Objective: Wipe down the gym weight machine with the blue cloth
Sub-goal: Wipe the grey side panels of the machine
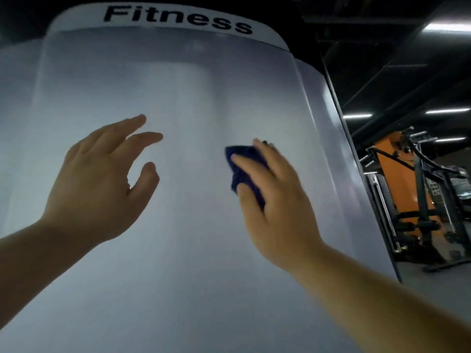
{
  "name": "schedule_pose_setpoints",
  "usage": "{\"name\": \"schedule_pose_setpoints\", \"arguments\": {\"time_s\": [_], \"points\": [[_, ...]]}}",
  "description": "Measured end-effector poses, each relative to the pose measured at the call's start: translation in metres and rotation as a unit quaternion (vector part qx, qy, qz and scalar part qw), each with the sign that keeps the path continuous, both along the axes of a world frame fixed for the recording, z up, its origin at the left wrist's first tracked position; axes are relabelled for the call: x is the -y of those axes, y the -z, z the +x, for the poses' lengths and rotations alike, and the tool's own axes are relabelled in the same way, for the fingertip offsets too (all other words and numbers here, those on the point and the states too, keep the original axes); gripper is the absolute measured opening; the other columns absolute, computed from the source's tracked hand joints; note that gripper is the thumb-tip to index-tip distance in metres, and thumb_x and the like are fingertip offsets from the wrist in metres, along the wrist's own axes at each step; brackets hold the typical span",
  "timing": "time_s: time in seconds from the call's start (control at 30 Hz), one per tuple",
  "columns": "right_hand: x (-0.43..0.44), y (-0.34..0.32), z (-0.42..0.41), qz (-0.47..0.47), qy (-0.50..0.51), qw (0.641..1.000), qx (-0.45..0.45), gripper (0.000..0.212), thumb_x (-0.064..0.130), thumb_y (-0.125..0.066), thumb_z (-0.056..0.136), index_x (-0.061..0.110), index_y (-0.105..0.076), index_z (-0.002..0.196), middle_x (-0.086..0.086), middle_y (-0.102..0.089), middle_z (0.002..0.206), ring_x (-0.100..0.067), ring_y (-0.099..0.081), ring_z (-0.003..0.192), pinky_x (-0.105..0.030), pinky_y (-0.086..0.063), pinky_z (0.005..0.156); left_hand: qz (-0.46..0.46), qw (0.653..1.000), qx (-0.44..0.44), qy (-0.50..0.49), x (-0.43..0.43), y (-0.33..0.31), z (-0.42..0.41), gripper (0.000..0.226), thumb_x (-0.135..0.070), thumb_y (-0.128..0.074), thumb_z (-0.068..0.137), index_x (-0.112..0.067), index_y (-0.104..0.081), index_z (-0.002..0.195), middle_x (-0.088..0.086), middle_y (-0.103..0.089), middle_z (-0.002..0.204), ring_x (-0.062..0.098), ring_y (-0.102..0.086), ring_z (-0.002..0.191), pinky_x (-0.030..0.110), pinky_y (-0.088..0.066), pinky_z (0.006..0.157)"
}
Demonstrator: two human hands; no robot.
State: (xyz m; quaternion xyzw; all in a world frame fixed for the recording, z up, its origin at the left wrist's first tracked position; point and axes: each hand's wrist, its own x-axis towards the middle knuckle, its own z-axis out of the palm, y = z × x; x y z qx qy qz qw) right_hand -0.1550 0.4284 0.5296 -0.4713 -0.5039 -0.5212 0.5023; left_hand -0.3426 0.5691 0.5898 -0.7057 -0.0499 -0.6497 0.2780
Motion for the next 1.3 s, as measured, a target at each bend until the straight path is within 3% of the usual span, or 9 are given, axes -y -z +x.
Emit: {"name": "schedule_pose_setpoints", "arguments": {"time_s": [0.13,0.27,0.37,0.63,0.77,0.87,0.93,1.07,1.3], "points": [[0.013,-0.014,0.005,-0.144,0.014,0.973,0.182,0.040,0.029,-0.050,0.096,0.023,-0.059,0.134,0.002,-0.043,0.151,-0.011,-0.030,0.144,-0.023,-0.026,0.117,-0.018,0.999,0.045,0.023,0.000,0.004,-0.001,0.049,-0.036,-0.040,0.088,-0.017,-0.061,0.128,0.008,-0.050,0.145,0.033,-0.046,0.131,0.054,-0.035,0.107],[0.019,-0.075,0.004,-0.010,-0.065,0.998,-0.011,0.033,0.021,-0.053,0.098,0.026,-0.062,0.129,0.014,-0.047,0.140,0.012,-0.045,0.120,-0.013,-0.044,0.097,-0.036,0.997,0.063,0.041,-0.002,0.009,-0.003,0.049,-0.034,-0.041,0.087,-0.018,-0.061,0.128,0.006,-0.047,0.148,0.032,-0.042,0.133,0.052,-0.033,0.108],[-0.002,-0.073,-0.010,0.038,0.025,0.997,-0.063,0.040,0.025,-0.047,0.098,0.026,-0.053,0.137,0.009,-0.038,0.149,-0.008,-0.036,0.136,-0.034,-0.042,0.108,-0.044,0.994,0.078,0.058,-0.004,0.012,-0.005,0.045,-0.028,-0.046,0.086,-0.017,-0.061,0.127,0.007,-0.042,0.151,0.030,-0.037,0.134,0.050,-0.033,0.107],[0.008,-0.033,-0.034,-0.246,0.139,0.925,0.254,0.060,0.038,-0.043,0.098,0.038,-0.019,0.153,0.006,-0.002,0.165,-0.013,0.000,0.152,-0.033,-0.011,0.121,0.125,0.987,-0.074,0.062,-0.005,0.030,-0.014,0.070,-0.049,-0.044,0.092,-0.012,-0.029,0.149,0.011,-0.023,0.160,0.026,-0.034,0.141,0.032,-0.026,0.112],[0.017,-0.056,-0.033,-0.160,0.104,0.977,0.097,0.077,0.047,-0.057,0.094,0.029,-0.014,0.155,0.005,0.003,0.165,-0.007,0.010,0.149,-0.036,-0.001,0.123,0.149,0.983,-0.103,0.019,-0.005,0.038,-0.018,0.067,-0.050,-0.038,0.097,-0.013,-0.024,0.151,0.011,-0.022,0.161,0.026,-0.034,0.141,0.029,-0.020,0.114],[0.001,-0.059,-0.039,-0.044,0.045,0.997,-0.033,0.068,0.042,-0.067,0.088,0.016,-0.034,0.141,-0.004,-0.029,0.152,-0.023,-0.026,0.140,-0.045,-0.033,0.115,0.125,0.989,-0.076,0.028,0.001,0.036,-0.021,0.063,-0.048,-0.036,0.098,-0.017,-0.024,0.151,0.008,-0.022,0.161,0.026,-0.035,0.141,0.032,-0.023,0.113],[-0.008,-0.055,-0.047,-0.071,0.003,0.997,-0.006,0.064,0.037,-0.066,0.090,0.014,-0.034,0.140,-0.002,-0.035,0.145,-0.019,-0.037,0.131,-0.037,-0.048,0.103,0.111,0.991,-0.062,0.038,0.007,0.029,-0.024,0.059,-0.048,-0.033,0.099,-0.020,-0.024,0.151,0.005,-0.022,0.161,0.025,-0.035,0.141,0.034,-0.025,0.113],[-0.005,-0.049,-0.061,-0.225,-0.036,0.972,0.054,0.090,0.050,-0.064,0.081,0.031,-0.011,0.152,0.017,-0.010,0.160,0.001,-0.026,0.137,-0.005,-0.038,0.098,0.100,0.990,-0.090,0.046,0.008,0.020,-0.023,0.053,-0.046,-0.030,0.103,-0.026,-0.021,0.152,0.000,-0.025,0.161,0.019,-0.039,0.137,0.032,-0.031,0.110],[0.014,-0.046,-0.048,-0.246,-0.048,0.968,0.021,0.120,0.058,-0.082,0.052,0.061,0.003,0.137,0.036,-0.005,0.154,0.026,-0.017,0.124,0.003,-0.029,0.090,0.167,0.981,-0.095,-0.034,0.002,0.004,-0.009,0.047,-0.040,-0.045,0.096,-0.027,-0.047,0.142,0.005,-0.058,0.128,0.021,-0.055,0.096,0.034,-0.047,0.081]]}}
